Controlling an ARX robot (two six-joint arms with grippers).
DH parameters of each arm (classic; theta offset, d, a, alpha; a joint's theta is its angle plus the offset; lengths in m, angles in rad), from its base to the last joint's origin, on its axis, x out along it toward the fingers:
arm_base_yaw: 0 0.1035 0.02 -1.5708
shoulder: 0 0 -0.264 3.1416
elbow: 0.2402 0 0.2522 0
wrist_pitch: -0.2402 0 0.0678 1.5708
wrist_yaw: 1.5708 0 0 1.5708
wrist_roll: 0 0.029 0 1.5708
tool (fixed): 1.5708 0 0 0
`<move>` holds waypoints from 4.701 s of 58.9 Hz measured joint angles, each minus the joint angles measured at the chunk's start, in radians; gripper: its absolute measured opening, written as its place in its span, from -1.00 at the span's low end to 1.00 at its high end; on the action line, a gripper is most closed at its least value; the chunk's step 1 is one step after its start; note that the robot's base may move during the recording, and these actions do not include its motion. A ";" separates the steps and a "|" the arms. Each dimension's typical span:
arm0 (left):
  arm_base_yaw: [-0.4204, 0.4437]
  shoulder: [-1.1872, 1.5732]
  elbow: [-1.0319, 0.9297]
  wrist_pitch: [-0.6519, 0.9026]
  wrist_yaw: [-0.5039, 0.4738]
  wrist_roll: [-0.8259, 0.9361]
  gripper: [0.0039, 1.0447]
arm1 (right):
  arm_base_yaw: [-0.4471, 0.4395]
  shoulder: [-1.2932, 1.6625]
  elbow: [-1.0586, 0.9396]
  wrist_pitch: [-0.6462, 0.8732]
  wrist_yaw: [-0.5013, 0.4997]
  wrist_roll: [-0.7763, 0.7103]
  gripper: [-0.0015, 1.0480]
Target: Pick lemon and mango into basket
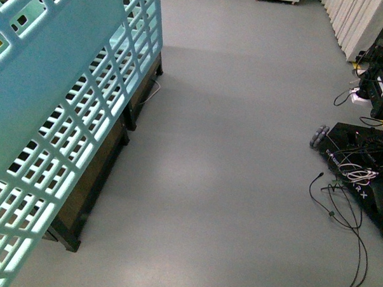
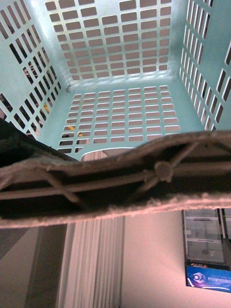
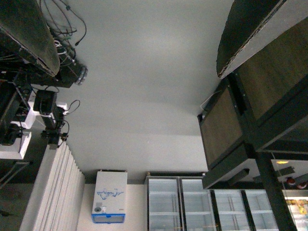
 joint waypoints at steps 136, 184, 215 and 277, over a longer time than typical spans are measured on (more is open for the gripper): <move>0.002 -0.001 0.000 0.000 -0.008 0.008 -0.91 | 0.000 -0.002 0.000 0.000 -0.003 0.000 0.83; 0.002 0.000 0.000 0.000 -0.007 0.008 -0.91 | 0.000 -0.002 0.000 -0.001 -0.005 0.000 0.83; 0.002 0.001 0.000 0.000 -0.010 0.008 -0.91 | 0.000 -0.003 0.000 0.000 -0.003 0.000 0.83; -0.127 0.330 0.246 -0.312 -0.165 0.413 -0.91 | -0.002 -0.002 -0.001 0.000 -0.004 0.000 0.83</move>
